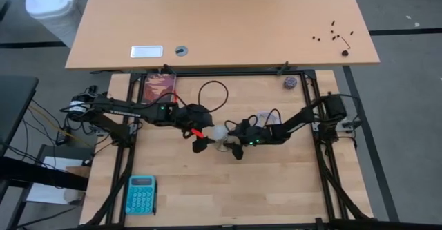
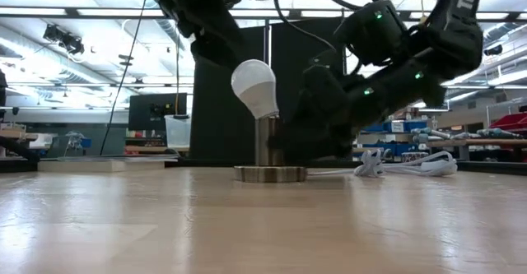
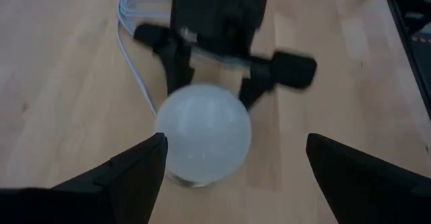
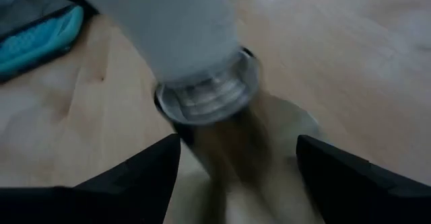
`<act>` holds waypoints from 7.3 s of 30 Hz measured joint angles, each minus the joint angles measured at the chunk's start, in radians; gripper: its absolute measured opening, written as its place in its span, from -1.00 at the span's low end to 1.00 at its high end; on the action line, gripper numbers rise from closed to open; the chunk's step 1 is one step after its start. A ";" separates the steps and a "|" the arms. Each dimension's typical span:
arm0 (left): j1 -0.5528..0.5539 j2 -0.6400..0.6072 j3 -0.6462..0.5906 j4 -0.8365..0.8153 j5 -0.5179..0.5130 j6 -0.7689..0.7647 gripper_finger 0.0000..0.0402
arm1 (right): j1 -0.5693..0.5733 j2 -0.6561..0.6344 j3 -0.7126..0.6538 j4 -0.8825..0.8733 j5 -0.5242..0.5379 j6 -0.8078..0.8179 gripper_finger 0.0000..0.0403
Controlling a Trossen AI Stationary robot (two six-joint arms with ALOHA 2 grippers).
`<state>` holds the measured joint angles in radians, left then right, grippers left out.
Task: Screw lightbulb
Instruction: Insert the lightbulb into the desk lamp
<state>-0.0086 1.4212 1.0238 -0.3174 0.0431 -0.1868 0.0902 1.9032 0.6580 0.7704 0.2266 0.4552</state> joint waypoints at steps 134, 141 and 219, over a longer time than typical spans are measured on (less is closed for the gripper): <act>-0.129 0.420 0.150 -0.190 -0.099 0.669 0.52 | 0.013 -0.590 0.030 -0.785 -0.167 0.129 0.60; -0.129 0.423 0.190 -0.273 -0.099 0.578 0.52 | 0.013 -0.590 0.030 -0.777 -0.133 0.155 0.60; 0.156 0.420 0.519 -0.241 0.453 0.168 0.47 | 0.009 -0.707 0.030 -1.088 -0.220 0.462 0.53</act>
<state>0.1478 1.8408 1.5428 -0.5580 0.4961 -0.0189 0.0990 1.1965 0.6884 -0.3177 0.0068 0.9174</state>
